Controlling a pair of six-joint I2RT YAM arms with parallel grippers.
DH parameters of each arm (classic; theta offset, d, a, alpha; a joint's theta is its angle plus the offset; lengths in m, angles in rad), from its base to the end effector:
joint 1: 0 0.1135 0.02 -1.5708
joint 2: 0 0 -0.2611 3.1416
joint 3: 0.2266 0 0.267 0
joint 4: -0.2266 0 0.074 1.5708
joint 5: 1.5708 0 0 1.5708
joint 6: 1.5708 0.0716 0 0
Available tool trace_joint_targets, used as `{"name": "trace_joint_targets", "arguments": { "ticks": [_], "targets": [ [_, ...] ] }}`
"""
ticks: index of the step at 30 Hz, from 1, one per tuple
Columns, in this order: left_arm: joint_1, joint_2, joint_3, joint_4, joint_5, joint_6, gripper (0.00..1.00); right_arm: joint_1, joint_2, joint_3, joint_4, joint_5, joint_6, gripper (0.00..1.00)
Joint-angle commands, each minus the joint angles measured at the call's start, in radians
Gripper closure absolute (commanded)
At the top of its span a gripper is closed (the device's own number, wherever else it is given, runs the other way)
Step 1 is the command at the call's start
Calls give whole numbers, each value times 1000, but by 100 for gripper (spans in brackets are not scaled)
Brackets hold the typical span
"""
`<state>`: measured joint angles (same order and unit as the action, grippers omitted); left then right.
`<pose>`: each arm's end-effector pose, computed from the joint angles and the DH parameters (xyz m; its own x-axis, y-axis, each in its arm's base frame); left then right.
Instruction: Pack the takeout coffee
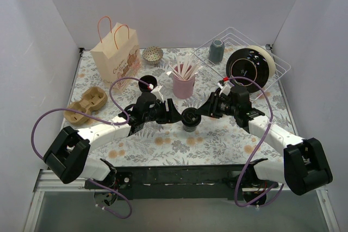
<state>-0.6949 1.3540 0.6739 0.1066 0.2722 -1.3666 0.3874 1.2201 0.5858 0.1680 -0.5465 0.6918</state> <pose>0.2365 -0.2222 0.1739 -0.8583 -0.5124 -0.0275 -0.2479 0.4609 -0.8521 0.2602 0.1463 0.1921 -0.8006 0.2620 -0.5388 -0.3140 0.5825 0.7498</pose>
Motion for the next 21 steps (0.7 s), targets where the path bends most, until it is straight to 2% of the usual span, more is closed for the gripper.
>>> {"name": "trace_joint_targets", "arguments": {
  "ticks": [1, 10, 13, 15, 21],
  "targets": [
    [5, -7, 1, 11, -11, 20, 41, -4, -28, 58, -35, 39, -37, 51],
    [3, -9, 1, 8, -10, 18, 41, -4, -50, 78, -90, 75, -63, 47],
    [3, -16, 7, 4, -13, 17, 40, -2, -56, 78, -101, 91, -75, 41],
    [3, -18, 16, 1, -10, 18, 38, -2, -57, 75, -99, 70, -86, 37],
    [5, -12, 39, 18, 4, 43, 29, -2, -36, 69, -87, 11, -110, 35]
  ]
}}
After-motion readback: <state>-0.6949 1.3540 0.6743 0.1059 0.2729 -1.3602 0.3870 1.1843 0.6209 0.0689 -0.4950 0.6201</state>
